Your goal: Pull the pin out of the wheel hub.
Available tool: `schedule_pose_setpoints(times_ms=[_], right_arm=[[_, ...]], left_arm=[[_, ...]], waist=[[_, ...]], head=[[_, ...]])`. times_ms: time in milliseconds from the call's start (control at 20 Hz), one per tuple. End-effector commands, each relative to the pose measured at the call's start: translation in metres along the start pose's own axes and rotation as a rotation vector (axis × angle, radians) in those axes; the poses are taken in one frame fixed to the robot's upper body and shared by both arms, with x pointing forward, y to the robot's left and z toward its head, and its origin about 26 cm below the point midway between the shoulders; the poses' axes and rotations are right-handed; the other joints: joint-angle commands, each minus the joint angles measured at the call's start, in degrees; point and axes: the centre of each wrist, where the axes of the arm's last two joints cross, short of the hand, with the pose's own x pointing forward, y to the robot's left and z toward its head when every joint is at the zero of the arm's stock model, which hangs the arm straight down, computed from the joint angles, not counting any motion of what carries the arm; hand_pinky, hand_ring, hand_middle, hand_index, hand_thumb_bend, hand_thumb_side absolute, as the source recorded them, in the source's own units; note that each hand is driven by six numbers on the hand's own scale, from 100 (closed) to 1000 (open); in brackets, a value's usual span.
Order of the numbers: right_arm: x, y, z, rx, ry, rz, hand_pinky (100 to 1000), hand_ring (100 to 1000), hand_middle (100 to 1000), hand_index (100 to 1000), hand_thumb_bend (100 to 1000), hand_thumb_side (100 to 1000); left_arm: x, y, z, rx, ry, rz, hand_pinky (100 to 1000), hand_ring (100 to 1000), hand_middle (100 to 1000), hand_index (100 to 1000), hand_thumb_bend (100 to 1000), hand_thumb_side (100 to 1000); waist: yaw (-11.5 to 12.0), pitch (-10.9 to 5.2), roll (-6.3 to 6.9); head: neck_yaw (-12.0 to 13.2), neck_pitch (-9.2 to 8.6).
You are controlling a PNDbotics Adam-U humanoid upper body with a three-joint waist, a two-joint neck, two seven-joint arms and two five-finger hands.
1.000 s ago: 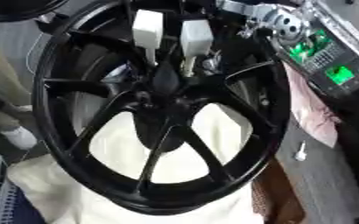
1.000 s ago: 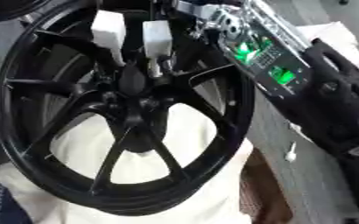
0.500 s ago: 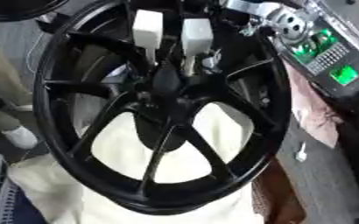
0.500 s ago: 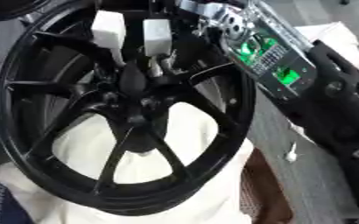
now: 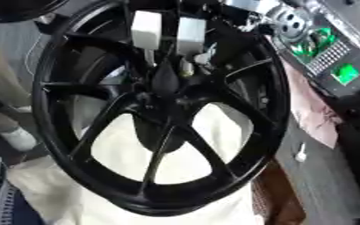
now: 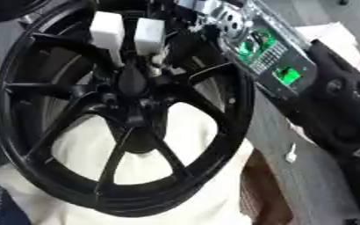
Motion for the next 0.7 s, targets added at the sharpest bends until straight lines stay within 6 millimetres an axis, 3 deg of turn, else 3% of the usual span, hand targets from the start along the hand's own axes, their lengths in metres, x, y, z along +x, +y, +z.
schedule_pose_setpoints(times_ms=[50, 500, 700], right_arm=[[0.0068, -0.0140, 0.0093, -0.036, -0.016, -0.010, 568, 471, 105, 346, 439, 248], [0.0140, -0.0188, 0.0169, -0.055, -0.037, -0.023, 563, 465, 102, 341, 440, 260], [0.0151, -0.0168, 0.0164, -0.045, -0.039, 0.000, 521, 461, 132, 337, 443, 294]], left_arm=[[0.0062, 0.0052, -0.0037, 0.013, -0.025, -0.015, 592, 512, 525, 722, 268, 674], [0.0061, 0.0048, -0.0035, 0.010, -0.024, -0.014, 591, 510, 522, 721, 267, 674], [0.0059, 0.0050, -0.0033, 0.010, -0.023, -0.015, 591, 510, 522, 722, 265, 675]], waist=[[0.16, -1.89, 0.11], [0.20, -2.59, -0.05], [0.32, -2.64, -0.12]], head=[[-0.22, -0.54], [-0.42, -0.58], [-0.66, -0.54]])
